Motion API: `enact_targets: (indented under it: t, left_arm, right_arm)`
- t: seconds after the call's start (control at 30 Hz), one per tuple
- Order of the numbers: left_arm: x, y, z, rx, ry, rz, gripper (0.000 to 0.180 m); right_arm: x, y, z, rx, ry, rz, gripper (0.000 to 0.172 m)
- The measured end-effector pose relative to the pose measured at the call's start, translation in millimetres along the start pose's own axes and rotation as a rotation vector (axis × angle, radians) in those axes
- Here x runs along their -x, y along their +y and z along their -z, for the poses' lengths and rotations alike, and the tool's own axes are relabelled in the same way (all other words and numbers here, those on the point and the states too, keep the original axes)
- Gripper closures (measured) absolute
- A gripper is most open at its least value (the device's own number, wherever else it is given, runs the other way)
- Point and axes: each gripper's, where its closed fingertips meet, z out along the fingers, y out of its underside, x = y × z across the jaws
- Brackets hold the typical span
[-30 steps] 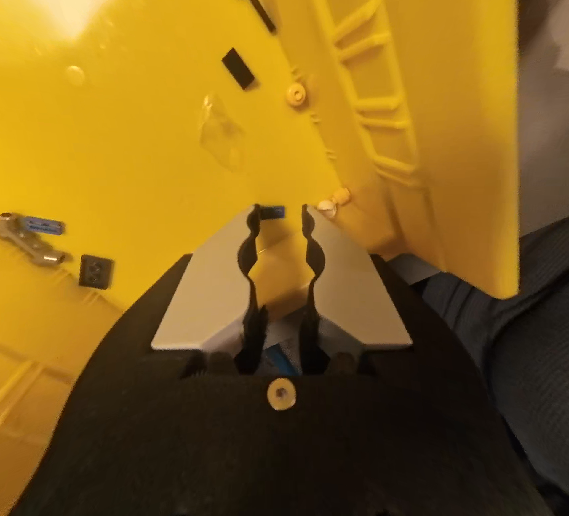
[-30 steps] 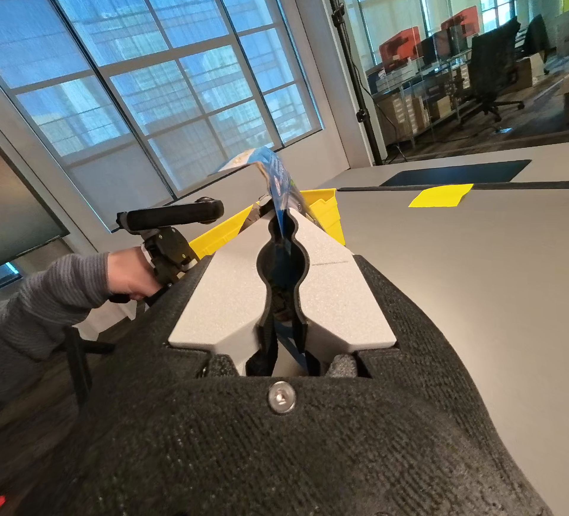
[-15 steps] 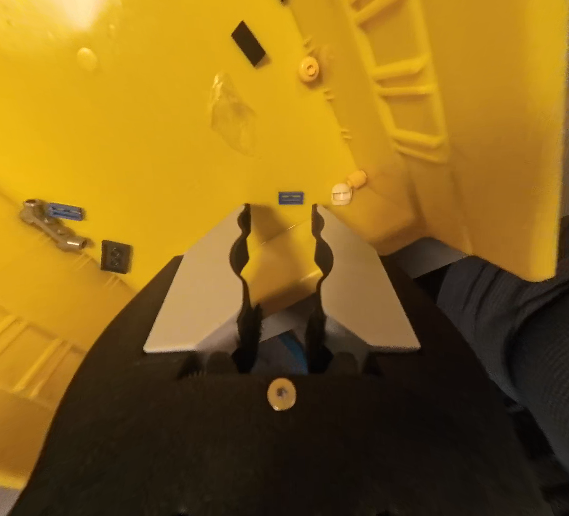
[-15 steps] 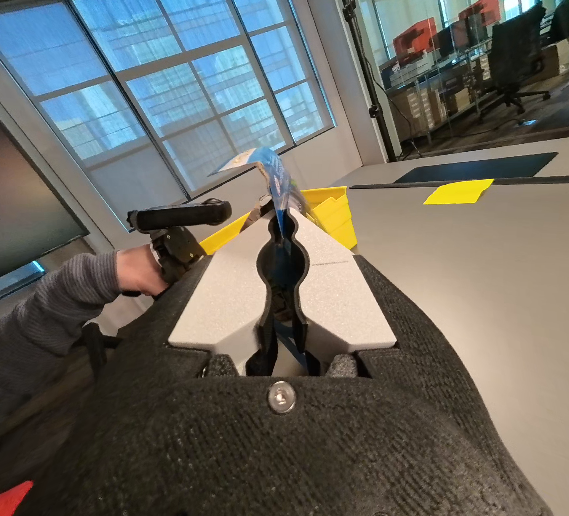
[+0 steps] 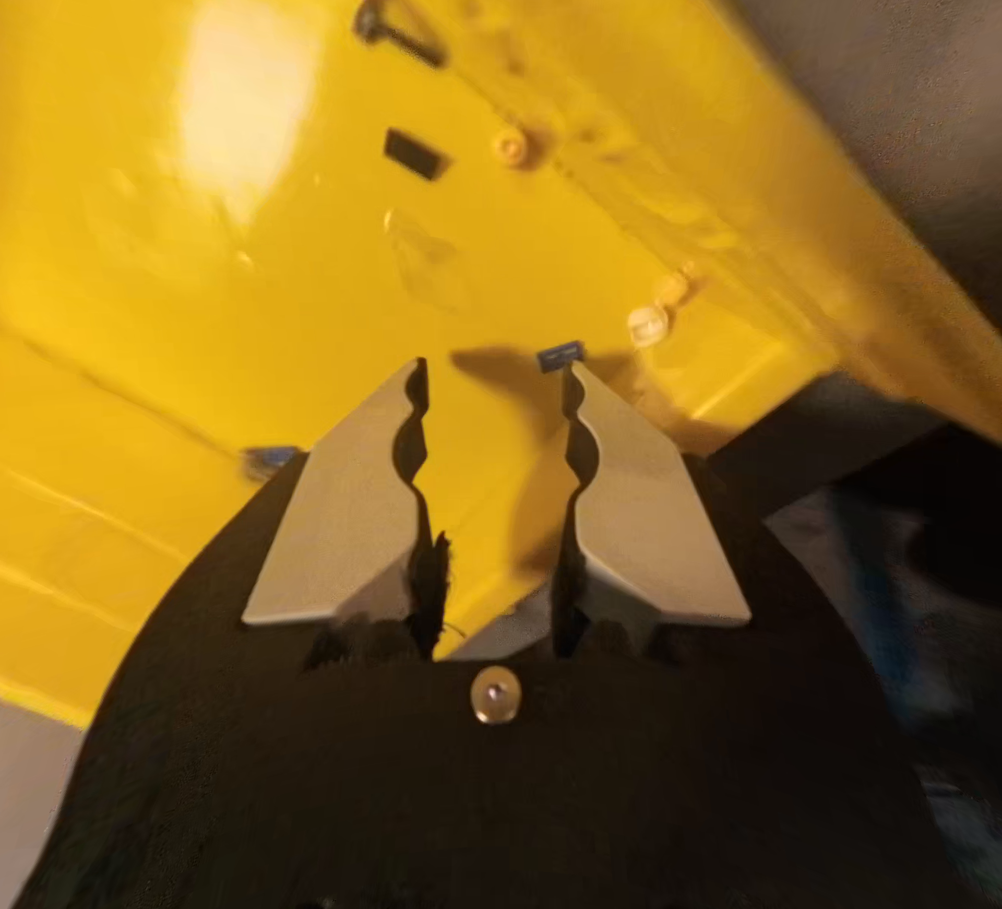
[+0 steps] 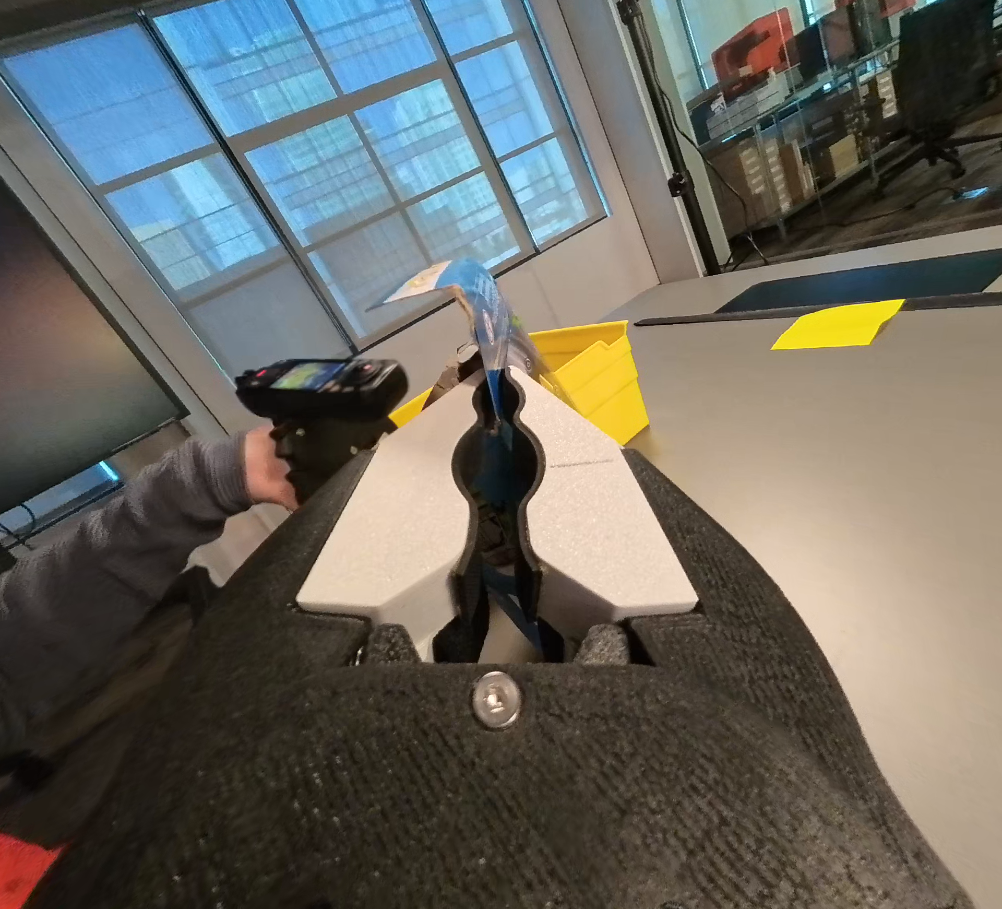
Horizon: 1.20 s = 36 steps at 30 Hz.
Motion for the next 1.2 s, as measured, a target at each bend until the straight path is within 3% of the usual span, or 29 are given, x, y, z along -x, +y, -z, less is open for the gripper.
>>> enact_targets:
  t: [0.07,0.17,0.33,0.47,0.6,0.67,0.73,0.87,1.07,1.2]
  left_arm:
    - [10,-4,3,-0.015,-0.103,-0.215,0.131]
    - [2,-7,2,-0.048,-0.065,-0.405,0.132]
    - [10,-2,-7,0.004,-0.036,-0.398,0.12]
    - [12,-9,-7,-0.038,-0.038,-0.38,0.119]
    - [26,-10,-6,-0.063,-0.112,-0.385,0.124]
    - [17,-12,-2,-0.124,-0.081,-0.451,0.135]
    - [5,-15,4,-0.171,0.005,-0.417,0.148]
    - [-17,-11,12,-0.145,0.187,-0.373,0.154]
    - [-17,-2,0,-0.012,0.138,-0.47,0.159]
    - [-21,-8,-3,-0.029,0.168,-0.467,0.161]
  right_arm:
    - [0,0,0,0.0,-0.002,-0.005,0.172]
    - [1,1,0,0.002,-0.005,-0.01,0.172]
    - [1,1,0,0.003,-0.009,-0.021,0.172]
    - [1,2,-1,0.004,-0.015,-0.032,0.172]
    - [2,2,-1,0.006,-0.022,-0.041,0.172]
    - [1,2,-1,0.006,-0.023,-0.045,0.172]
    - [1,2,-1,0.004,-0.023,-0.048,0.172]
    - [1,2,-2,0.003,-0.026,-0.052,0.172]
    - [-1,1,-2,-0.001,-0.027,-0.068,0.172]
    - [0,2,-2,0.001,-0.034,-0.078,0.172]
